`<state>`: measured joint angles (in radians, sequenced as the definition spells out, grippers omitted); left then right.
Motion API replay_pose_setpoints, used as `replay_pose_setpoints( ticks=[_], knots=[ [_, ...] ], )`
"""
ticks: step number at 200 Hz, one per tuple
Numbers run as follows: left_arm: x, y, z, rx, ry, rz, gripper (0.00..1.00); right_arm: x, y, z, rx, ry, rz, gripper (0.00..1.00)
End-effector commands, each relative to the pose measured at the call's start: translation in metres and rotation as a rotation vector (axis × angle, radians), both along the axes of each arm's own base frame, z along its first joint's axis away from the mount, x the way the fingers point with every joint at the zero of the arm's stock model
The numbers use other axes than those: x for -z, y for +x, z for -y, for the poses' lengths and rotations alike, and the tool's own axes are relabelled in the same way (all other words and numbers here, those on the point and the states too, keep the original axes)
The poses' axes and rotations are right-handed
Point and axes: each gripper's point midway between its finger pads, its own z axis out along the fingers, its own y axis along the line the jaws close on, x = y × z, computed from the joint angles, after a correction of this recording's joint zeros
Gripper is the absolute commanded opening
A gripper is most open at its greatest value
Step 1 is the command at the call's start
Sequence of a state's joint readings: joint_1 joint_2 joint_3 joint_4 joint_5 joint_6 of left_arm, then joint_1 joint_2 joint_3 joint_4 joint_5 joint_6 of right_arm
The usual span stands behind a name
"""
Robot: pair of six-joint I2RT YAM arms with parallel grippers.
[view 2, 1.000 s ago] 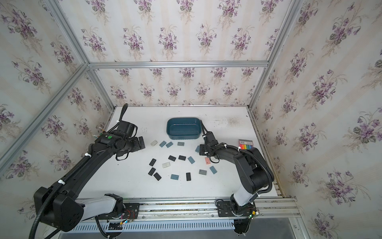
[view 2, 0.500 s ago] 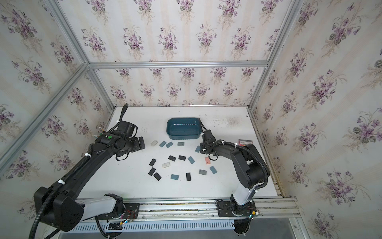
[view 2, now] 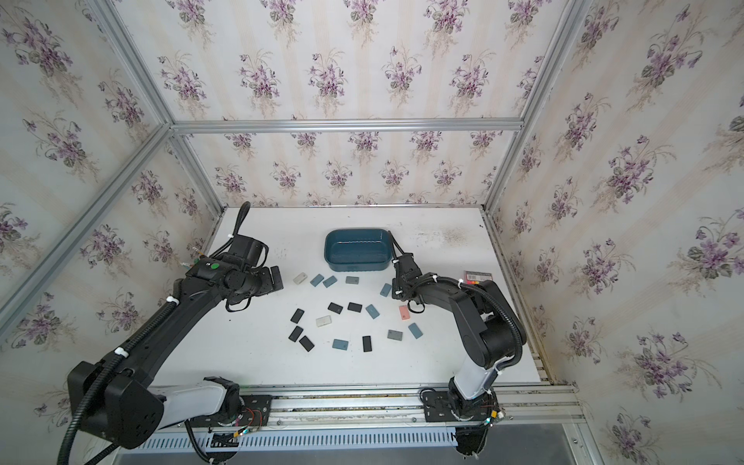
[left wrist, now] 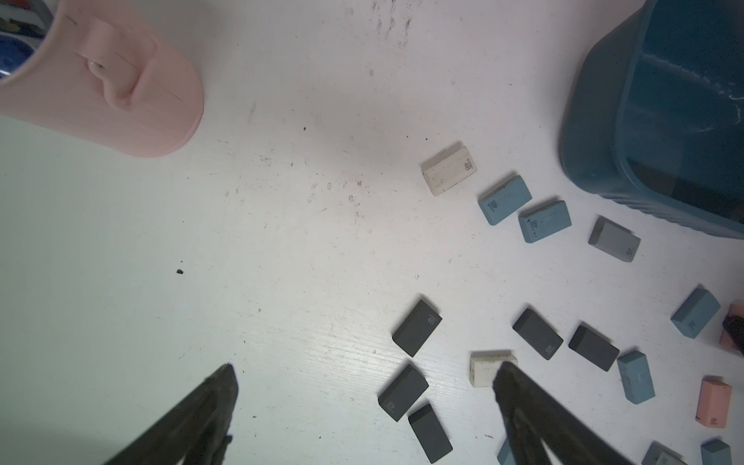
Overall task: Put the eraser in the storage box
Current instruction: Pick up the eraser from the center of the board.
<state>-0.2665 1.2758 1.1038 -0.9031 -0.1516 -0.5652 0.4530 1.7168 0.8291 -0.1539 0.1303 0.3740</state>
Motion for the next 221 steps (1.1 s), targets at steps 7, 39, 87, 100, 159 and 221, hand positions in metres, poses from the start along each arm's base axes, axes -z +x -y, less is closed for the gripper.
replay_pose_setpoints(
  ticks=[7,39,87,100,159,221],
  knots=[
    [0.000,-0.001,-0.001,0.001,0.005,-0.010,1.00,0.035,-0.067,-0.001,-0.034,0.026,-0.322,0.15],
    [0.000,-0.001,0.000,0.008,0.000,-0.010,1.00,0.035,-0.064,-0.003,-0.037,0.029,-0.322,0.01],
    [0.001,-0.001,0.003,0.011,-0.020,-0.004,1.00,0.032,-0.061,-0.005,-0.033,0.039,-0.304,0.00],
    [0.002,-0.001,0.005,0.013,-0.028,-0.006,1.00,0.027,-0.057,-0.006,-0.033,0.044,-0.283,0.00],
    [0.004,-0.002,0.006,0.015,-0.034,-0.015,1.00,0.006,-0.041,-0.011,-0.030,0.056,-0.226,0.00],
    [0.007,-0.001,0.008,0.017,-0.040,-0.025,1.00,-0.021,-0.030,-0.012,-0.020,0.066,-0.156,0.00]
  ],
)
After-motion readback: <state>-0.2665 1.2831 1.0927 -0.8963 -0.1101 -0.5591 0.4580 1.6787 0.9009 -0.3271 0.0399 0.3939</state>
